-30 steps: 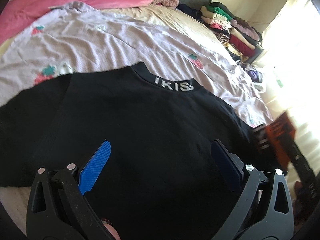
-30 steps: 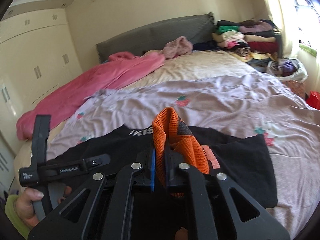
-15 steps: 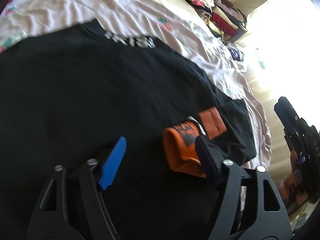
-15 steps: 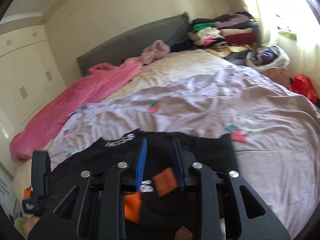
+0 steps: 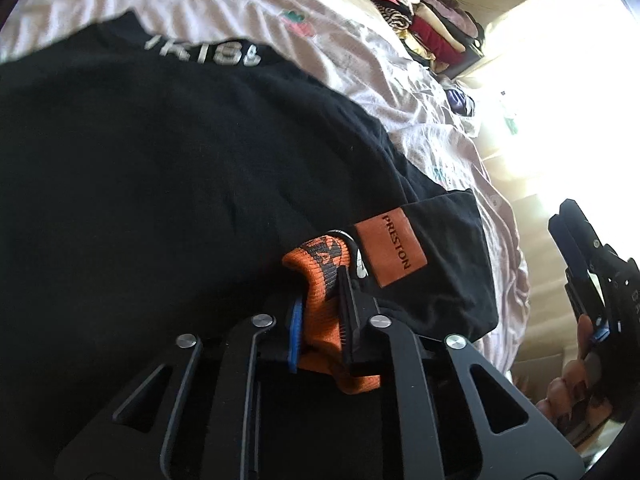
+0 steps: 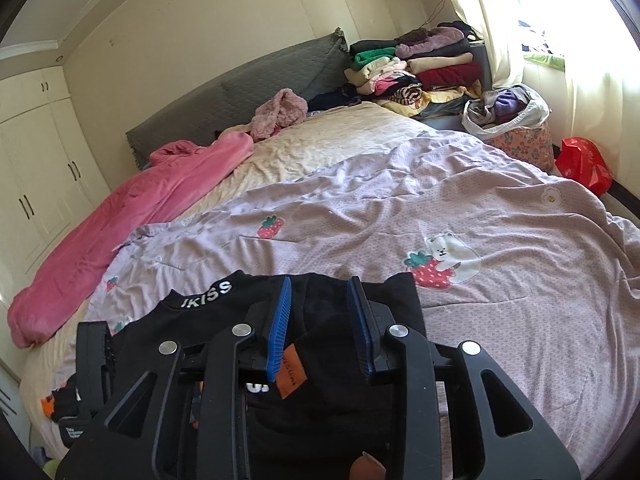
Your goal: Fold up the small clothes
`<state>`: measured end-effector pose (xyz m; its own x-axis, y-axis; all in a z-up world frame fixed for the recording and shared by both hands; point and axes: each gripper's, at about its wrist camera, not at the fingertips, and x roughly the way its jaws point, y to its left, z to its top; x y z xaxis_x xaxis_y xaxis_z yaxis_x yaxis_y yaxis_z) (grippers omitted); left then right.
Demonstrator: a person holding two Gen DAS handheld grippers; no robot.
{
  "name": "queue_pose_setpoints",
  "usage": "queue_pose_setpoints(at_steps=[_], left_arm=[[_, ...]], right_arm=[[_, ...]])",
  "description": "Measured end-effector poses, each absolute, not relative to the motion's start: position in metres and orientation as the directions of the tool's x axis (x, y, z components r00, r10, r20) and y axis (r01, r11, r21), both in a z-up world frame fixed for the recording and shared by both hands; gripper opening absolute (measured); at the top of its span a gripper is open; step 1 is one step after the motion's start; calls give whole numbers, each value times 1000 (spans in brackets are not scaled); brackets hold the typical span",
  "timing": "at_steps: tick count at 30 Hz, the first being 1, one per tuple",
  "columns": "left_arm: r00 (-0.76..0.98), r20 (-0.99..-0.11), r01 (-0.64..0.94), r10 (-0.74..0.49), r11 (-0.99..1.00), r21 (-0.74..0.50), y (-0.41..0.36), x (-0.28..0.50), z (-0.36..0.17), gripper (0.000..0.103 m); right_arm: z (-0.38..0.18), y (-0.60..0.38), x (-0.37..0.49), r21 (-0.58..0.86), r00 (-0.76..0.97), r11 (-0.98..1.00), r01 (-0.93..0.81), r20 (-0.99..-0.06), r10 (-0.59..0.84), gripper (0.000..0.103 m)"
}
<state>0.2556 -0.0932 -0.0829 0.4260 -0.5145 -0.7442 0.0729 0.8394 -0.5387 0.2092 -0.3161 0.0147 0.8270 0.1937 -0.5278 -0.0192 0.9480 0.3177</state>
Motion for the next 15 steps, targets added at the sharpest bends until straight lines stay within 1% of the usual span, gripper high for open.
queue_pose_setpoints(at_steps=[2,7,10,15], left_arm=[[455,-742,96,-492,856,-508,-91,255,-71,6],[533,-706,117,-465,868,-483,-67,251,-37,6],[606,-679,100,-415,886,-452,-42,244,-15,6],[655,-656,50,-374,888,-457,-6,238,-1,6]], right_arm=[[13,-320,211,327,823,945,-9,-534,193,29],[9,-328,213,333,820,943,23,-546,173,29],[8,-331,213,340,817,940,34,-551,170,29],[5,-332,214,342,811,939,45,-562,166,29]])
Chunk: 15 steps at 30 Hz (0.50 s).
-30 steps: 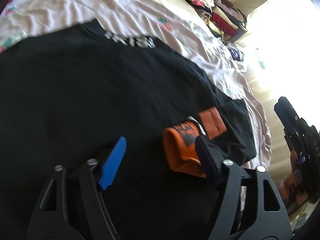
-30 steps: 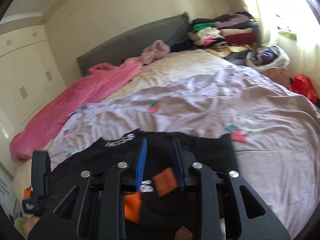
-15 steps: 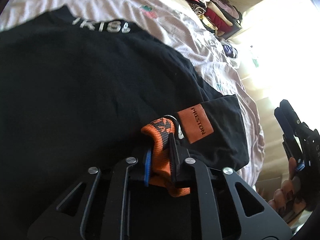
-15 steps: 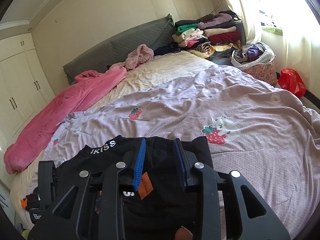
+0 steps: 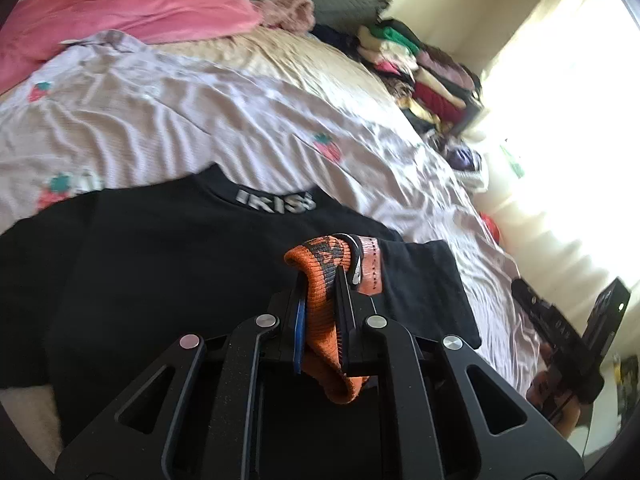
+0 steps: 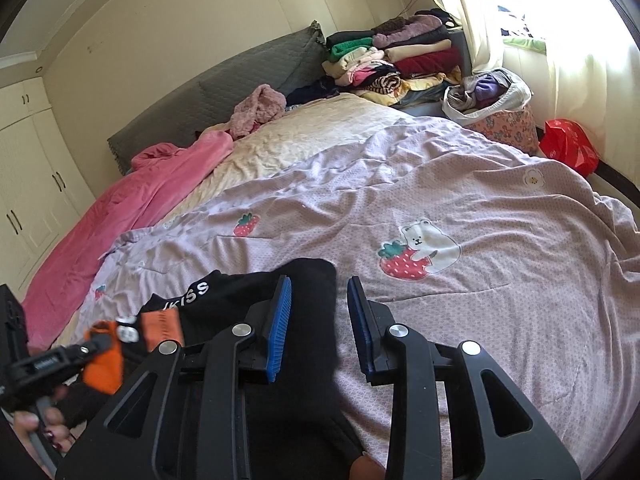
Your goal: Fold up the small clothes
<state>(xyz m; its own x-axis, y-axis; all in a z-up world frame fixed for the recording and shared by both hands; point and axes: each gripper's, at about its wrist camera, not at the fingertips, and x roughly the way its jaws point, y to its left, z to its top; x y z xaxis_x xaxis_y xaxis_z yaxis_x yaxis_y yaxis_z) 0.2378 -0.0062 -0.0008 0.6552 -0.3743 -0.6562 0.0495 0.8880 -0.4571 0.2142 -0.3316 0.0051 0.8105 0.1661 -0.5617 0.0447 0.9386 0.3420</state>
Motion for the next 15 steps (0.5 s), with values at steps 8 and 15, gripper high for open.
queue_pose_setpoints(at_steps=[8,15], left_arm=[[695,-643,-12,-322,889,-459,30,232,7,6],[692,-655,-40,-303,890,-454,45,230,2,6]], right_arm=[[3,-330,216,338,805,940,41,-569,169,29],[-1,-323,218,316,799,948,28,-578,169,29]])
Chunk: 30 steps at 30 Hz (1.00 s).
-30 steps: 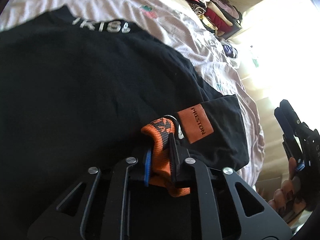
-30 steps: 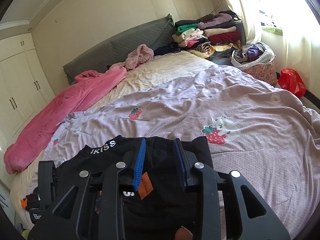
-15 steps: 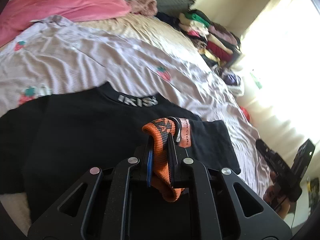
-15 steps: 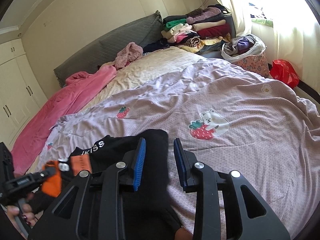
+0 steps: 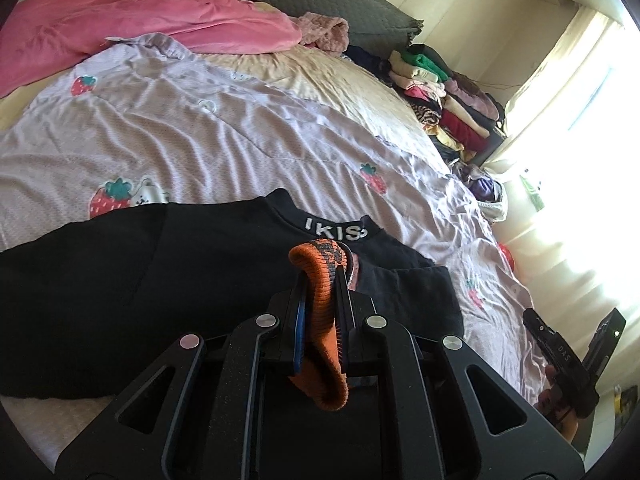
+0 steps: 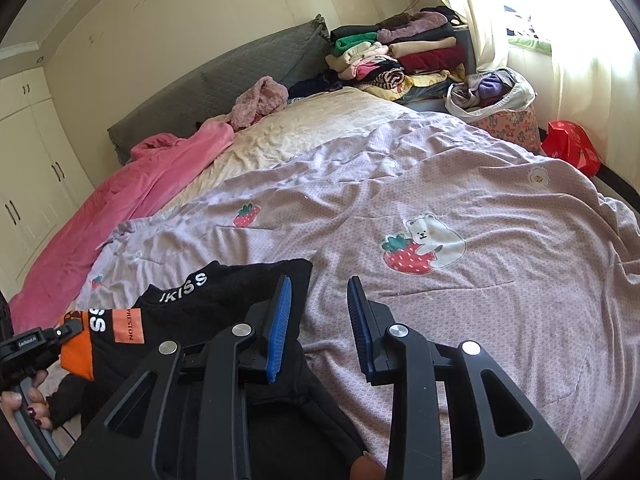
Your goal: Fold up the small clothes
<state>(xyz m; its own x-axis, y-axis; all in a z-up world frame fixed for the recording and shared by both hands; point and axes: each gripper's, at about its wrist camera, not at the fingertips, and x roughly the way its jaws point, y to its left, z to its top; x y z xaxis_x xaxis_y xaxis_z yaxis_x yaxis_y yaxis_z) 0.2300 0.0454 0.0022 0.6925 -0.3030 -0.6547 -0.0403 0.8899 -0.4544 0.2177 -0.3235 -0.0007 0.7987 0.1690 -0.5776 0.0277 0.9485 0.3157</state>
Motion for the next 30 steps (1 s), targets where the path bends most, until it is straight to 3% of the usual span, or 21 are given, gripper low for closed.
queue_pose_setpoints(at_steps=[16,24,27,30], left_arm=[[691,-682,-104,-240,900,-423,78,218,-8,11],[647,-721,-15,-250,941,-339,43,216,-18,11],[604,-766,-2,-219,961,-276,29,220,-32,25],[567,-808,-8,-162,979,-202,24,220,-50,25]], right_arm=[[-1,-300,222,292,786,956,-26,-585,200,35],[-1,-272,222,243,773,965,-102,-591,231,35],[-1,-271,222,242,774,965,-103,-590,231,35],[-1,-272,222,239,778,967,-86,-590,215,36]])
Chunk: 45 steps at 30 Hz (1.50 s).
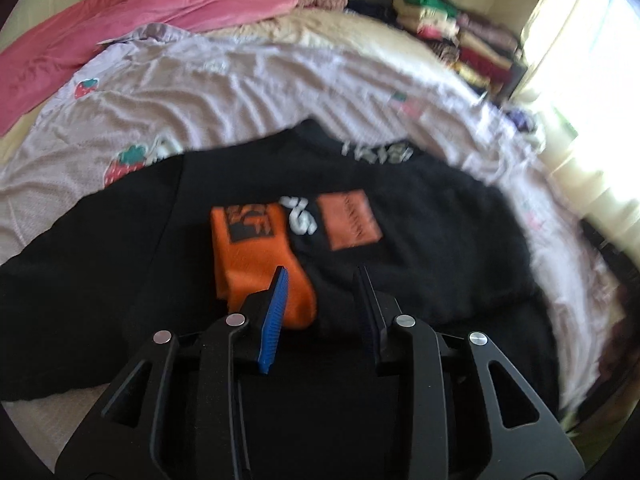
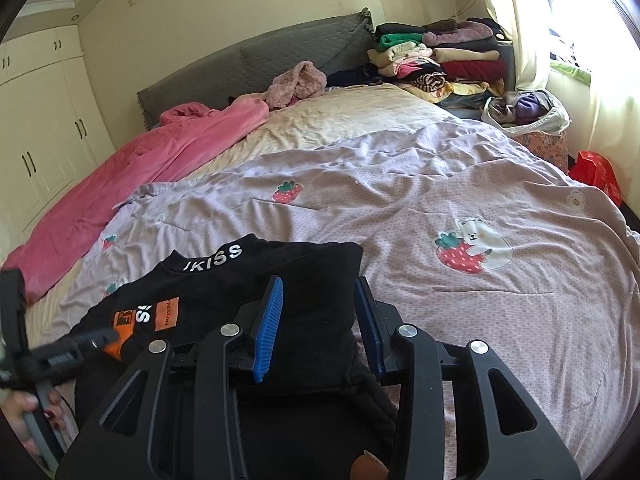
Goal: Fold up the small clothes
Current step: 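Open the left tool on the cuff and lift away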
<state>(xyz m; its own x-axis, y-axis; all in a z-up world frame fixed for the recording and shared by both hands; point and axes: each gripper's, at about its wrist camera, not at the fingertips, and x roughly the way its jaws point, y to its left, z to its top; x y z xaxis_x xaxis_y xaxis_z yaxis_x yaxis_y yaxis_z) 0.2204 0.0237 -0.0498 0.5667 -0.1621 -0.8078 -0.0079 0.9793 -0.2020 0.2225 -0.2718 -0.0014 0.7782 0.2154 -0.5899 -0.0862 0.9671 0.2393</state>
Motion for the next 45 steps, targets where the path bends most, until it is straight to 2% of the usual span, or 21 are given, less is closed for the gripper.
queue_pose_setpoints(at_steps=[5,8,20,22,24,25,30,33,35,37,42,44,45], left_arm=[[530,-839,-11,-125,988,-154,27,217,-73,26],[541,-831,-9,-128,987,-158,29,215,-74,26],[552,-824,-3,-130,987,-158,27,211,-72,26],[551,-824,-3,-130,988,-158,26,211,-72,26],[552,-824,-2,-130,987,-158,26,211,-72,27],[551,-824,-1,-131,987,-158,26,211,-72,27],[554,-819,8,-149,985,-174,27,211,-71,28],[555,-815,14,-164,982,-189,28,211,-70,29],[559,-812,17,-171,981,-194,29,211,-70,30],[562,-809,19,-174,980,-198,29,210,-70,30],[567,-802,31,-187,978,-207,28,210,-69,38],[569,-798,37,-199,975,-217,28,209,-67,41],[569,-796,40,-204,974,-221,28,208,-67,43]], right_arm=[[-3,-276,224,228,779,972,-57,-598,186,36],[-6,-276,226,236,778,970,-49,-601,185,47],[-18,-239,230,170,741,975,-144,-634,220,50],[-23,-229,231,172,721,967,-188,-644,255,51],[-32,-223,235,225,675,941,-252,-655,338,58],[-38,-221,239,237,656,938,-255,-670,348,58],[-78,-218,259,54,584,989,-134,-802,123,58],[-82,-218,262,70,576,989,-131,-806,134,59],[-80,-213,260,54,581,988,-147,-803,131,65],[-83,-212,260,44,583,988,-149,-803,123,67],[-79,-215,258,70,593,986,-149,-792,146,68],[-75,-218,257,100,597,984,-148,-784,170,71],[-74,-219,257,115,599,982,-148,-780,182,76]])
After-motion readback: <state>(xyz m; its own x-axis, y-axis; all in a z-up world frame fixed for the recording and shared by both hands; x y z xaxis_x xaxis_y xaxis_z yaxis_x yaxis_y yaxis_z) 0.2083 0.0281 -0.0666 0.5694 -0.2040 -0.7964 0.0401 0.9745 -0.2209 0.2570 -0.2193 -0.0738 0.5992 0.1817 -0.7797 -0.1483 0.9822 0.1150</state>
